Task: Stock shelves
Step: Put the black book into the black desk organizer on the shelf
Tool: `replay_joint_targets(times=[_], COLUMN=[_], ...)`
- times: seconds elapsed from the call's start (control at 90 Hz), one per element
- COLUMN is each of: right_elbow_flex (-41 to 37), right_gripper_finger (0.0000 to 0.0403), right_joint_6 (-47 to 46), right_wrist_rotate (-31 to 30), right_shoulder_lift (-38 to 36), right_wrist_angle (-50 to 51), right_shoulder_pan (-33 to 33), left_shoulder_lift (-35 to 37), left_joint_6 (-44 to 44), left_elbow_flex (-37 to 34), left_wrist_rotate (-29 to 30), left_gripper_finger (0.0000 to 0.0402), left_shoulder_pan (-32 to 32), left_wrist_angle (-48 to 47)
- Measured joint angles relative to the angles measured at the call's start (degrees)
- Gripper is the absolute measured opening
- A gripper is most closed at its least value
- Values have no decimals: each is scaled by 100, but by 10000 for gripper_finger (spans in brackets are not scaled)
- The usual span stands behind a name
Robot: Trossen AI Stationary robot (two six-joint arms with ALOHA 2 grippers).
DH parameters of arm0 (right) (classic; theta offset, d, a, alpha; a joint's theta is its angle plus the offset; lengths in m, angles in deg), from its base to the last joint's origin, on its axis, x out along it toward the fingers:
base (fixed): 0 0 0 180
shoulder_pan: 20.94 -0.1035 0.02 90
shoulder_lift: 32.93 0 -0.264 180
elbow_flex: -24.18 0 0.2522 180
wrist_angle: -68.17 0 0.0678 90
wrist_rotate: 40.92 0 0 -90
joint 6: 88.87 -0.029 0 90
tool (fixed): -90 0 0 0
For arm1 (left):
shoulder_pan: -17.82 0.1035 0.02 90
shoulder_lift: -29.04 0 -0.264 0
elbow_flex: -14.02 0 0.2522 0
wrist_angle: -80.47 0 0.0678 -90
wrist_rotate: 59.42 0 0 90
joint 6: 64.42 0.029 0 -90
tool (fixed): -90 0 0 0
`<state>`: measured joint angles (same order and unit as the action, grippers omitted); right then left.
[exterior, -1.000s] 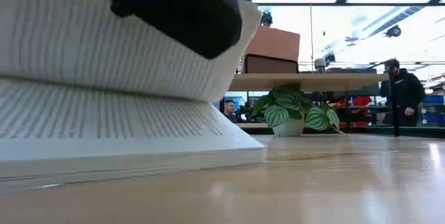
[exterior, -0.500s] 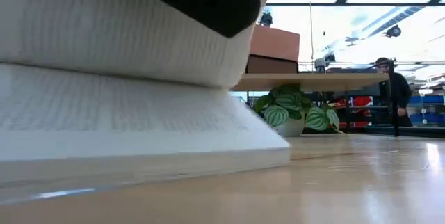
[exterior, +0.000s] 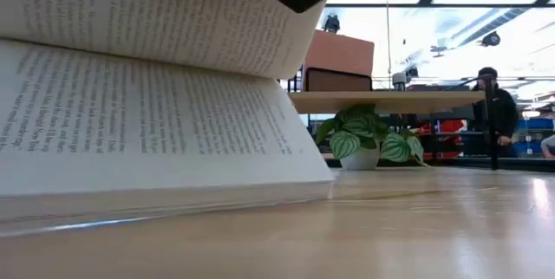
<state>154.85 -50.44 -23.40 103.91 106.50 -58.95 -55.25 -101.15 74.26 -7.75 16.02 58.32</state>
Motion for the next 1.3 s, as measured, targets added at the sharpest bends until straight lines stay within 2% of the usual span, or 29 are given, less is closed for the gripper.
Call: replay_joint_targets(times=[0.089, 0.189, 0.422, 0.767, 0.911, 1.089, 1.3], right_elbow_flex=[0, 0, 0, 0, 0, 0, 0], right_gripper_finger=[0, 0, 0, 0, 0, 0, 0], right_joint_6=[345, 618, 469, 405, 420, 799, 867], right_wrist_rotate=[-263, -474, -556, -559, -556, -559, -559], right_shoulder_lift=[0, 0, 0, 0, 2, 6, 7], right_wrist_angle=[1, -7, -57, -63, -63, -91, -92], right_shoulder_pan=[-3, 2, 4, 15, 15, 17, 15], left_shoulder_lift=[-13, -28, -26, -22, -22, -22, -22], left_joint_6=[-196, -163, -70, -141, 180, 161, 602], left_elbow_flex=[-2, -13, -10, -4, -11, -19, -20], left_wrist_rotate=[-58, -416, -416, -397, 240, 1688, 2023], left_gripper_finger=[213, 227, 246, 237, 226, 225, 240], left_shoulder_pan=[12, 18, 13, -3, -5, 8, 10], left_wrist_angle=[-64, -120, -61, -32, -16, -18, -21])
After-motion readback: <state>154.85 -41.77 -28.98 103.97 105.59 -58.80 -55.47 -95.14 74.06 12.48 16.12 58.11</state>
